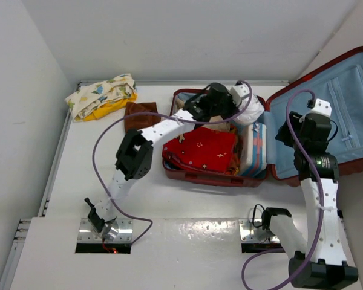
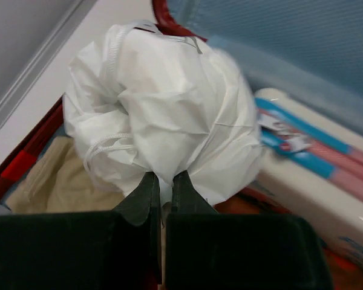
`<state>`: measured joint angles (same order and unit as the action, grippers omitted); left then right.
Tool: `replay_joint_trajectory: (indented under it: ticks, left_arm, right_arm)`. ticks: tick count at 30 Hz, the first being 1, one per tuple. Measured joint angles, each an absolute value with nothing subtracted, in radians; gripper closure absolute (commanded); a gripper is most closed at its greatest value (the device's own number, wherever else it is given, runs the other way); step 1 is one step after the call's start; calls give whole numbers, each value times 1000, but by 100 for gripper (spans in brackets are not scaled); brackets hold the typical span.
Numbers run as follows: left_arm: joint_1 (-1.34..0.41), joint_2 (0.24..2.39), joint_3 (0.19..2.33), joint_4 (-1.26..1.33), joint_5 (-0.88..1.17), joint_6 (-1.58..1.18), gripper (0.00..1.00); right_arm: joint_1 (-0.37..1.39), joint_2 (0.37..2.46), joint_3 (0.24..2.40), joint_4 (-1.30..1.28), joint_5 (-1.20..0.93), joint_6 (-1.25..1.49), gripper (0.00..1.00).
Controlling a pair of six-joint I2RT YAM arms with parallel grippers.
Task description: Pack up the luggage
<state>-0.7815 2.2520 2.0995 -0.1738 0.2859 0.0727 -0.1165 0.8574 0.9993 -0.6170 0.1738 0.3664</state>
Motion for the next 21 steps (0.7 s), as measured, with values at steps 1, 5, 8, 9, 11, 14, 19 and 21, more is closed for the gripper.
replay_joint_trajectory:
  ticks: [1, 5, 8, 9, 11, 14, 19, 21]
  left_arm:
    - [-798, 2284, 2103, -148, 235, 76, 100]
    - [-832, 2358, 2154, -71, 101, 95, 100]
    - [-852, 2387, 2167, -41, 35, 122, 100]
    - [-861, 2399, 2167, -35, 22, 127, 100]
    - [-878, 2426, 2180, -35, -4, 139, 100]
    - [-890, 2471, 2219, -42, -46, 177, 100]
    - [-891, 2482, 2226, -52, -54, 308, 100]
    - [-896, 2481, 2209, -41, -69, 397, 100]
  right_arm:
    - [-118, 842, 999, -624, 174, 366, 46]
    - [-122, 792, 999, -651, 171, 355, 46]
    - [-122, 764, 995, -662, 164, 339, 47]
    - [-122, 755, 991, -662, 157, 334, 47]
    - [-122, 740, 978, -664, 150, 327, 47]
    - [-122, 725, 953, -668, 147, 317, 47]
    - [-122, 720, 938, -675, 147, 315, 47]
    - [-122, 722, 936, -675, 147, 314, 47]
